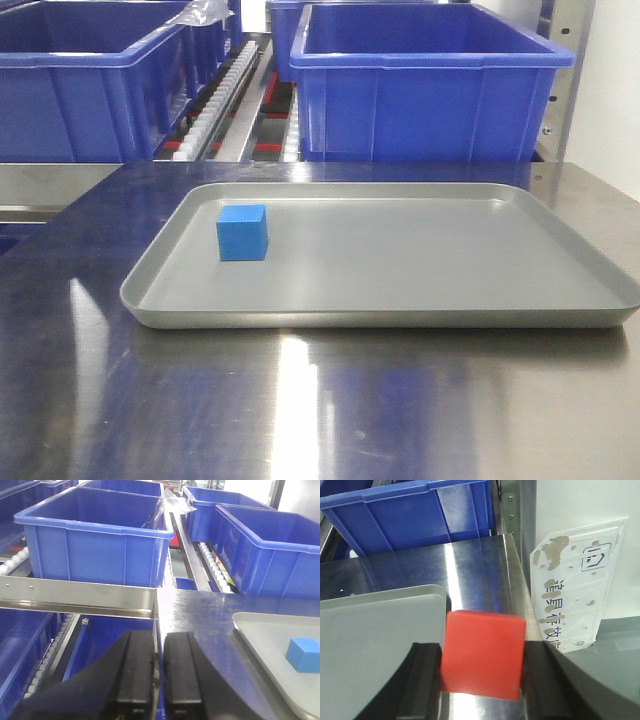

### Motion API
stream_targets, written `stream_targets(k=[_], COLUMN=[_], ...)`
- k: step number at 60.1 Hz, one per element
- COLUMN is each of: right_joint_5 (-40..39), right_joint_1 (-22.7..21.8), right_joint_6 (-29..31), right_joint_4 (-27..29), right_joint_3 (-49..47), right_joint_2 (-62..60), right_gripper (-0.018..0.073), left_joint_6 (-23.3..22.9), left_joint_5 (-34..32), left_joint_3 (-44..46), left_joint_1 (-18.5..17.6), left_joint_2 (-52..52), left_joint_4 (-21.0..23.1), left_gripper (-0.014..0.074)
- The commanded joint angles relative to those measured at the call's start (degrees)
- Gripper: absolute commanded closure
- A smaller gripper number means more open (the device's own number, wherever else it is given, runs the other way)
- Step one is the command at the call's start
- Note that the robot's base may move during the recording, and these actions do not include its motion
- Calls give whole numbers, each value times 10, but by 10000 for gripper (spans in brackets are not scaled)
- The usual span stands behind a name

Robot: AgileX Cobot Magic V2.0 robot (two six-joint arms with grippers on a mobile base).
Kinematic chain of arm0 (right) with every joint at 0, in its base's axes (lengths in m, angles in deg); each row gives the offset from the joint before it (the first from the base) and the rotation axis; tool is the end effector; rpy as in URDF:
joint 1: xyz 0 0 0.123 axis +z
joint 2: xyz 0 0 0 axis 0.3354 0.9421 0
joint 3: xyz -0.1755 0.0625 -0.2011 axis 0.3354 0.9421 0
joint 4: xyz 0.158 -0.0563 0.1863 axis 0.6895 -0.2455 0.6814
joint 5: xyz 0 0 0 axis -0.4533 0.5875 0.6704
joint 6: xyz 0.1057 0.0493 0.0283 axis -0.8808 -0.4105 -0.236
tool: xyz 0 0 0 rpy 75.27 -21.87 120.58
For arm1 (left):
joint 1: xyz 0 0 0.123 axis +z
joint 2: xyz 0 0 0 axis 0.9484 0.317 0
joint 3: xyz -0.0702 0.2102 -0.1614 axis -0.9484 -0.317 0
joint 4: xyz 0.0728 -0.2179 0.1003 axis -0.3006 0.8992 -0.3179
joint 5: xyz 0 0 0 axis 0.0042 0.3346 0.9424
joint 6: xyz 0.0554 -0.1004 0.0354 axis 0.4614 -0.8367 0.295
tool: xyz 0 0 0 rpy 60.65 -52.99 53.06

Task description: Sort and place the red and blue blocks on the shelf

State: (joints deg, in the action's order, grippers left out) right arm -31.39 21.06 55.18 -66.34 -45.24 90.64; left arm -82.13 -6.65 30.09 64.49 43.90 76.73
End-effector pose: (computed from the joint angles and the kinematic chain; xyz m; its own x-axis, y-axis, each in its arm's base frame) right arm 0.1647 0.0042 0.2834 -0.3253 0.2292 -0.9174 0.0532 0.9731 0.2243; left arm 0.0948 -0.0108 0.2059 0.0062 -0.1581 -0.9874 0.1178 0.9807 -0.1563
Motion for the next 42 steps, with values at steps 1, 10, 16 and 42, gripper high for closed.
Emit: stream_targets(k=[1, 10, 16, 42], right_joint_5=[-49, -48, -48, -48], right_joint_1=[-4, -4, -4, -4], right_joint_6=[2, 2, 2, 2], right_joint_4=[-9, -9, -9, -9], right_joint_3=[-17, -17, -17, -17], right_joint_2=[-3, -3, -3, -3], right_gripper=[495, 495, 495, 495], left_joint_6=[-1, -1, -1, -1], left_joint_5=[-45, -45, -45, -38], left_joint_3=[-21, -21, -21, -21], left_joint_1=[0, 0, 0, 0], left_joint_2=[-10, -10, -10, -10], left_joint_4=[4, 4, 4, 3], left_gripper=[397, 396, 396, 396])
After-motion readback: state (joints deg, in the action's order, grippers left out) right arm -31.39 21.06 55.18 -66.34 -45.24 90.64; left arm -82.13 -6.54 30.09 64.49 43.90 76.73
